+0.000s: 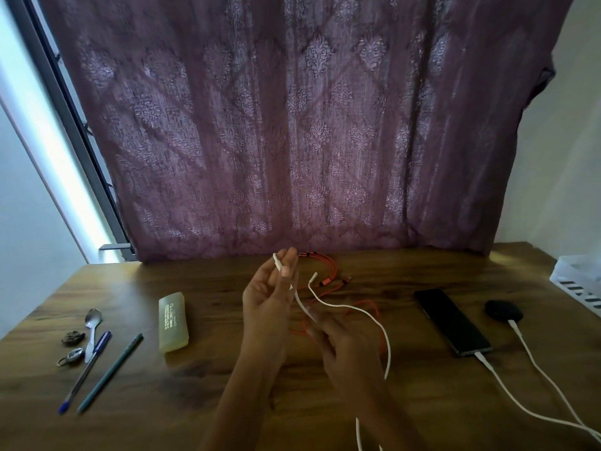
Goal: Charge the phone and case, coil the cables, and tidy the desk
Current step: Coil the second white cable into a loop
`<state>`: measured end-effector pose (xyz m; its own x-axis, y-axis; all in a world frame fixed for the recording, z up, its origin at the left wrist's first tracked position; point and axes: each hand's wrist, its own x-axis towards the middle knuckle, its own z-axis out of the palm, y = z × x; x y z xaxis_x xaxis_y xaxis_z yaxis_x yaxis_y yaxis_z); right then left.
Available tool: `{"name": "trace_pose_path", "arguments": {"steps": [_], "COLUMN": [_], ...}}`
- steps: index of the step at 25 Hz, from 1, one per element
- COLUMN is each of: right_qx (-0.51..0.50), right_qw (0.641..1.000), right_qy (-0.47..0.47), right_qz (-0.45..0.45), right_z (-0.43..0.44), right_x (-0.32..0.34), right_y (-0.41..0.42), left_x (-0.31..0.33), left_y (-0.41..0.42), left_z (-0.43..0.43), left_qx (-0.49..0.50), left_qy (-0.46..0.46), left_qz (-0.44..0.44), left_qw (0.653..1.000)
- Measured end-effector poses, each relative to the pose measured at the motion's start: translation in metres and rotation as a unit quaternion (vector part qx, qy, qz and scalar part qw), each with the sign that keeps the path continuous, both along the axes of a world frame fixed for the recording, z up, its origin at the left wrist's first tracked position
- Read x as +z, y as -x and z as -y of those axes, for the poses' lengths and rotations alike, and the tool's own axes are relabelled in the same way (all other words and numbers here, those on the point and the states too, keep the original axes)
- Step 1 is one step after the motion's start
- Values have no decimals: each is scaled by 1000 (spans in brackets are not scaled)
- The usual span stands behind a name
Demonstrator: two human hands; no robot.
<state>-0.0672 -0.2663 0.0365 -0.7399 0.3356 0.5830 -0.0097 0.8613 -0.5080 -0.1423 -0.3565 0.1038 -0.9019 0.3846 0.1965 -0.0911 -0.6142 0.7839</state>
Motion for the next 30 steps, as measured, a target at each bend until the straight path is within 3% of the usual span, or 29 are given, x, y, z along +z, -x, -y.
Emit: {"name": "trace_pose_path", "arguments": {"steps": [2,5,8,12,16,21,27,30], "right_qx": [43,53,22,9,56,125,178,124], "right_qw": [997,997,999,979,969,982,974,975], "right_qy": [67,53,-27,-176,-168,-49,112,23], "right_qz": [9,2,-17,-100,-175,-130,87,185], "right_z": [2,3,1,-6,-28,-50,-55,-61], "right_x": [2,8,23,41,60,69,93,101], "right_y": [-6,-14,-18,-20,-22,-17,-13,-11], "left_x": [-7,-14,-23,-33,-22,-5,2,6], "left_y": [-1,-4,-6,-7,-23,-29,-17,-17], "left_z": [-1,-2,-3,-1,3,5,5,3], "left_qx": [54,131,184,118,-55,-172,-202,-210], "left_qy": [57,146,257,308,270,245,143,94], "left_qz": [-62,-166,-291,-396,-297,-208,-35,35], "left_qw": [995,966,903,857,914,931,968,973]}}
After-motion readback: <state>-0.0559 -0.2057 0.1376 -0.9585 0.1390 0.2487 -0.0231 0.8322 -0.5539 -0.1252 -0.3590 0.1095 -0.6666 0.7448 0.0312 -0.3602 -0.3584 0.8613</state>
